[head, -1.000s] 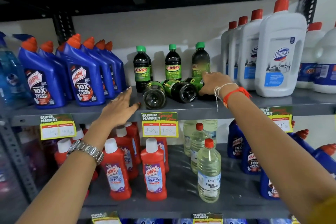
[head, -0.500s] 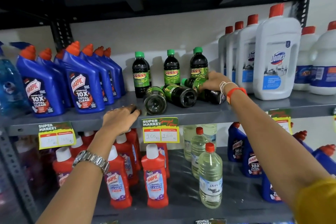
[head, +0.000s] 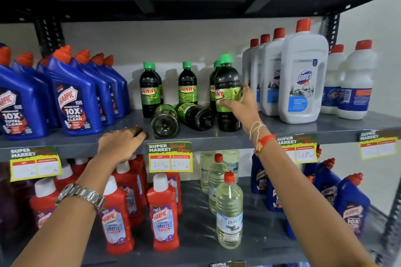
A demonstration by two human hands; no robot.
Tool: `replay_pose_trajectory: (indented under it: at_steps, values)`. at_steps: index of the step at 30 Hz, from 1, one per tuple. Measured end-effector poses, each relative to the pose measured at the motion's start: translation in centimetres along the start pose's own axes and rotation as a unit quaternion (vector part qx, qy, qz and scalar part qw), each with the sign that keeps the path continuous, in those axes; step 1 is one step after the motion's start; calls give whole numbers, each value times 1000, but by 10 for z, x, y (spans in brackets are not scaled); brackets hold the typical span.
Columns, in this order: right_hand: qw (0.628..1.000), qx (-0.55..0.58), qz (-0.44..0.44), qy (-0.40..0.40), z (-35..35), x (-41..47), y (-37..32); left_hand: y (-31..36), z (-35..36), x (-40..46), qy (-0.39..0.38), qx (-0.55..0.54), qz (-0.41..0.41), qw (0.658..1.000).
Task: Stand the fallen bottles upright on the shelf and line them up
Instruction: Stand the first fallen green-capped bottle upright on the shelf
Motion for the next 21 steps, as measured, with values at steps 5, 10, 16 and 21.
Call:
replay_pose_trajectory:
  at_steps: [5,10,16,21]
  values:
    - [999,-32,7,-16,0,-2,6,1,1,0,-8,24,4,1000]
    - [982,-159,-42,90,-1,-17,-2,1,2,0,-16,38,1,999]
    - [970,-194,-54,135,-8,-16,-4,3,1,0,-23,40,-1,999]
    - [999,-48,14,-21,-16,0,11,-2,2,2,1,-15,-32,999]
Point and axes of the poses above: each hand's wrist, its own x-axis towards the middle knuckle, its own z-axis out of the palm, y = z × x, the point moved 6 cm from there along x, towards the middle knuckle, and after that the axes turned 15 degrees about z, right-handed, at the moved point
